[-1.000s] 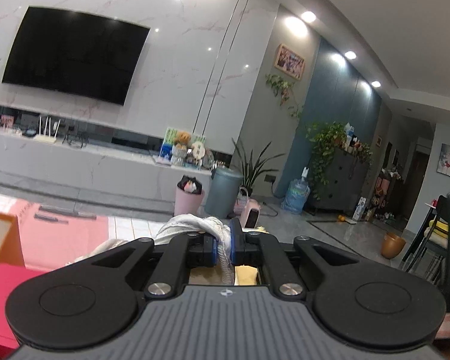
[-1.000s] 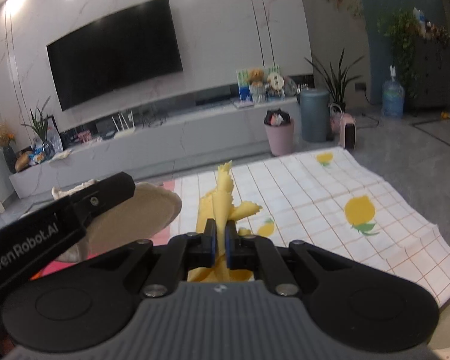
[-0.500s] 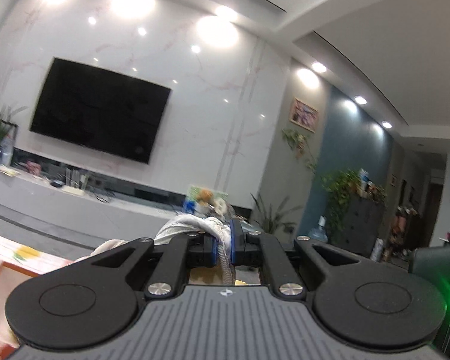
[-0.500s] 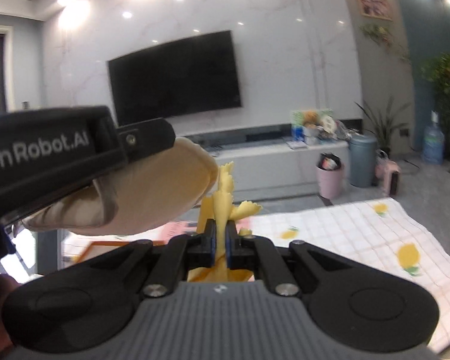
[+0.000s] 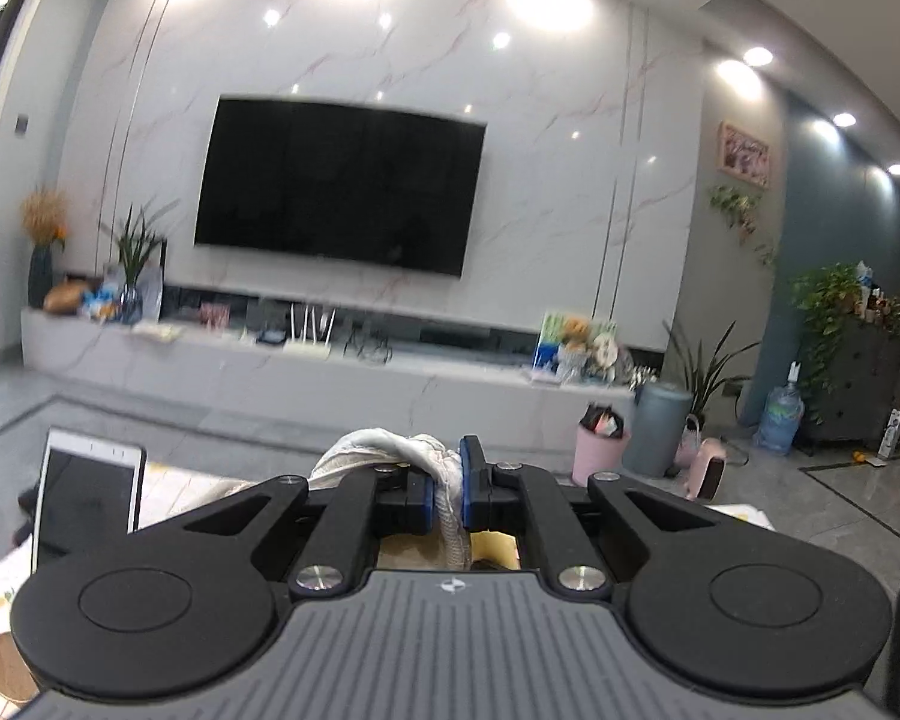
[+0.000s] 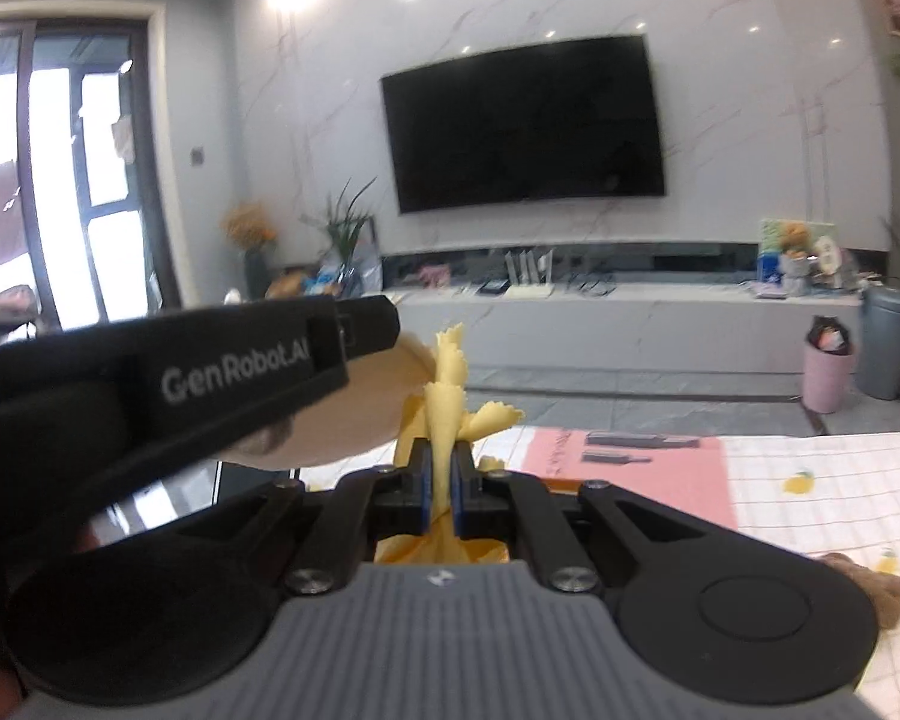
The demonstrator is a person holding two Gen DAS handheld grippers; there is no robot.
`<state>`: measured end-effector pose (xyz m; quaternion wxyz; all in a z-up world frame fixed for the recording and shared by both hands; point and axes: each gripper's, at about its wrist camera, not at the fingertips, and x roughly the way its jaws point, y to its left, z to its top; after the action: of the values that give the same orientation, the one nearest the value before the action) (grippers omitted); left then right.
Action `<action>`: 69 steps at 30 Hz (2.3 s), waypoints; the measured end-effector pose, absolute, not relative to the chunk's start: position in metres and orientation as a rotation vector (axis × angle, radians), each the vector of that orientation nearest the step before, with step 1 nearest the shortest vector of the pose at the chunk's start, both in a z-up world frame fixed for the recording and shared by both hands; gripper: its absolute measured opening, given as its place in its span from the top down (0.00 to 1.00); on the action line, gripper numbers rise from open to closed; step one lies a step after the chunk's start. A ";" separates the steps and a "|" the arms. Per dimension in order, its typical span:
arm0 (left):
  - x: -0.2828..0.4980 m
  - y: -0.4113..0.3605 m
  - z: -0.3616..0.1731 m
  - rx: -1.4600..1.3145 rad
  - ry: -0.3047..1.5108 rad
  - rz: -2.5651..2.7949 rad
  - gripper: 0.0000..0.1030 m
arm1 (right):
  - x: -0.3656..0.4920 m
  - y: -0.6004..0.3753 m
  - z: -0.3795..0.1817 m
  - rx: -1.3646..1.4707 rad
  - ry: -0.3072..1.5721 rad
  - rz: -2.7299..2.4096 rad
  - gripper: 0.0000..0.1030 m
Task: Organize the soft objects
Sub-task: 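Lift the yellow cloth and beige bag up and carry them toward the box, then lower the beige bag into the box and open the left tool while the right tool releases the yellow cloth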
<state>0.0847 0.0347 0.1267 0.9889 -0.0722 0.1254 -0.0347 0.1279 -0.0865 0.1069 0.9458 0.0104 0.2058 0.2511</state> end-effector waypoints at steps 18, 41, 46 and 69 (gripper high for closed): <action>0.187 0.129 0.003 -0.292 0.557 0.051 0.91 | 0.220 -0.089 0.011 0.082 0.611 0.577 0.97; 0.196 0.143 -0.031 -0.445 0.900 0.040 0.28 | 0.207 -0.104 0.006 0.080 0.604 0.533 0.95; 0.184 0.136 -0.025 -0.423 1.034 -0.043 0.24 | 0.209 -0.103 0.004 0.077 0.613 0.524 0.93; 0.156 0.145 -0.006 -0.180 0.867 0.011 0.19 | 0.237 -0.069 -0.011 -0.036 0.741 0.514 0.93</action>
<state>0.1558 0.1449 -0.0056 0.9036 -0.0872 0.4193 0.0051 0.2367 -0.0686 -0.0109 0.8999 -0.0173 0.3581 0.2481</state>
